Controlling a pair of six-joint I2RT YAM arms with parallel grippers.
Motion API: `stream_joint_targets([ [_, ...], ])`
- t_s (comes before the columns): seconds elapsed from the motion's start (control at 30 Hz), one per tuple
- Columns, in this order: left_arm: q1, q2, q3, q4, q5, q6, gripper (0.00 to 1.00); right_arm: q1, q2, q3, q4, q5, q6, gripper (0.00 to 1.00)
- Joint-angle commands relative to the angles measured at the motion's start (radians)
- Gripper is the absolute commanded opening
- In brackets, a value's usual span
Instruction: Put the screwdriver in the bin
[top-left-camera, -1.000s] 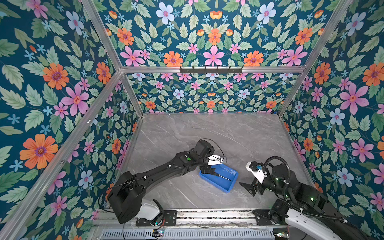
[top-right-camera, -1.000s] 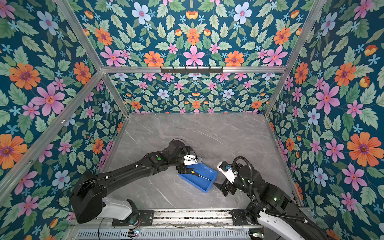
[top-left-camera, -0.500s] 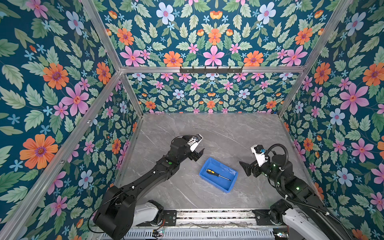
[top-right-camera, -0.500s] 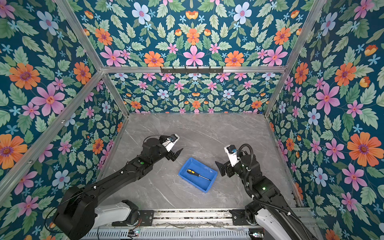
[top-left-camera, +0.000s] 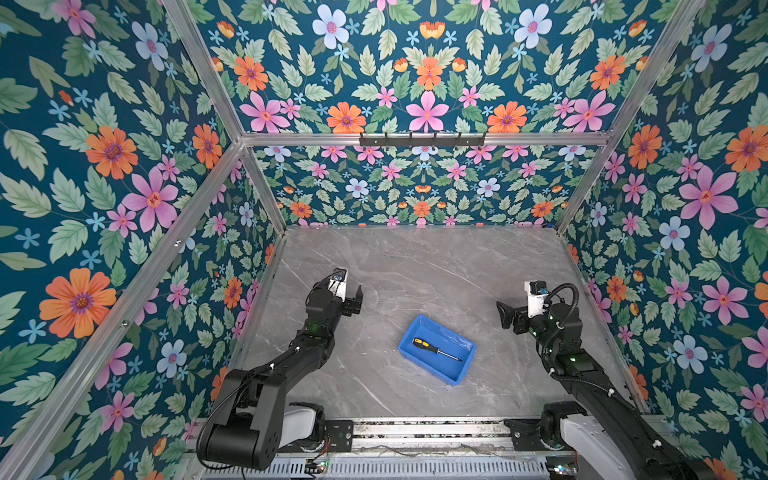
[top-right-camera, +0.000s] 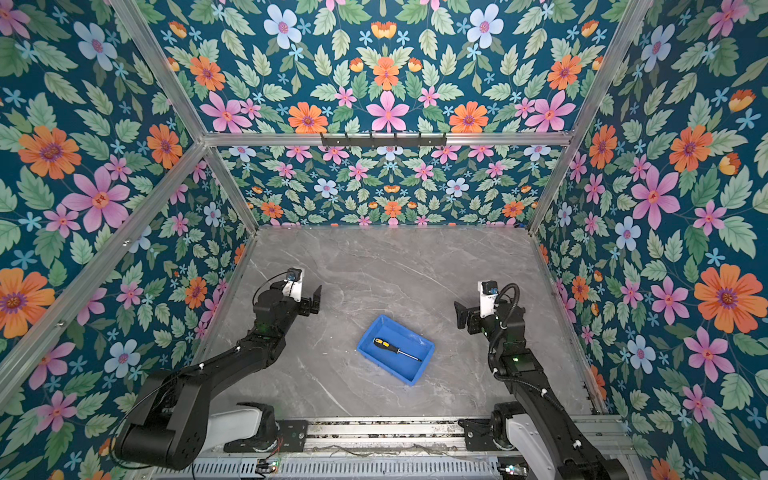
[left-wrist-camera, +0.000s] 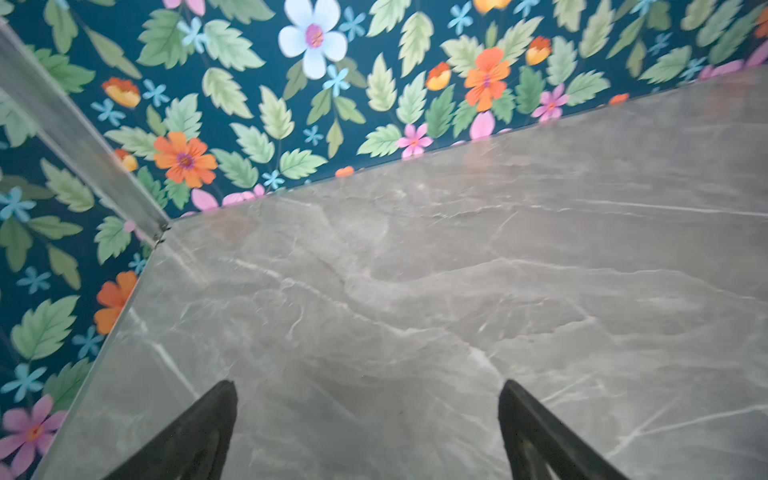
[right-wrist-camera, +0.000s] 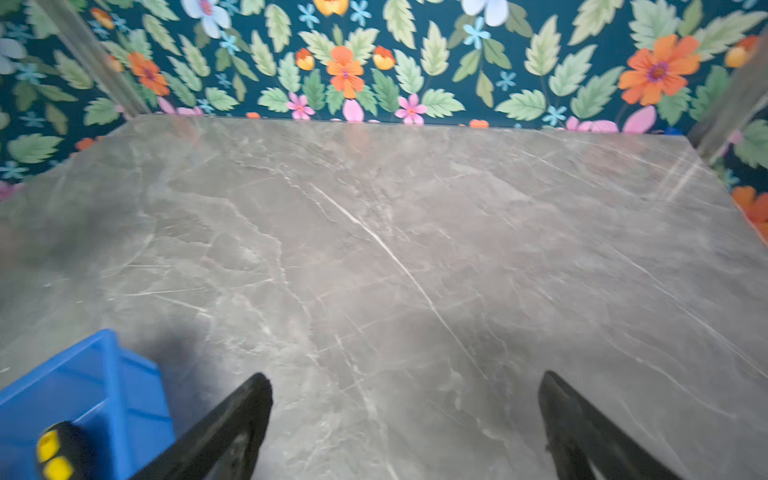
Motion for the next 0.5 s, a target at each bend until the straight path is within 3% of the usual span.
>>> stream_joint_targets([
  [0.0,0.055,0.034,-0.030,0.166,-0.027,-0.025,0.99,-0.051,0.032,-0.048,0.184,0.069,0.009,0.99],
  [0.13,0.127,0.102,-0.071,0.272,-0.047,-0.087,0.99,-0.132,0.114,-0.108,0.328,0.104,0.021,0.99],
  [0.33,0.175,0.257,-0.123,0.520,-0.045,-0.154,0.99,-0.146,0.259,-0.121,0.483,0.153,0.020,0.99],
  [0.47,0.184,0.338,-0.125,0.598,-0.039,-0.162,1.00,-0.156,0.326,-0.050,0.418,0.128,0.027,0.99],
])
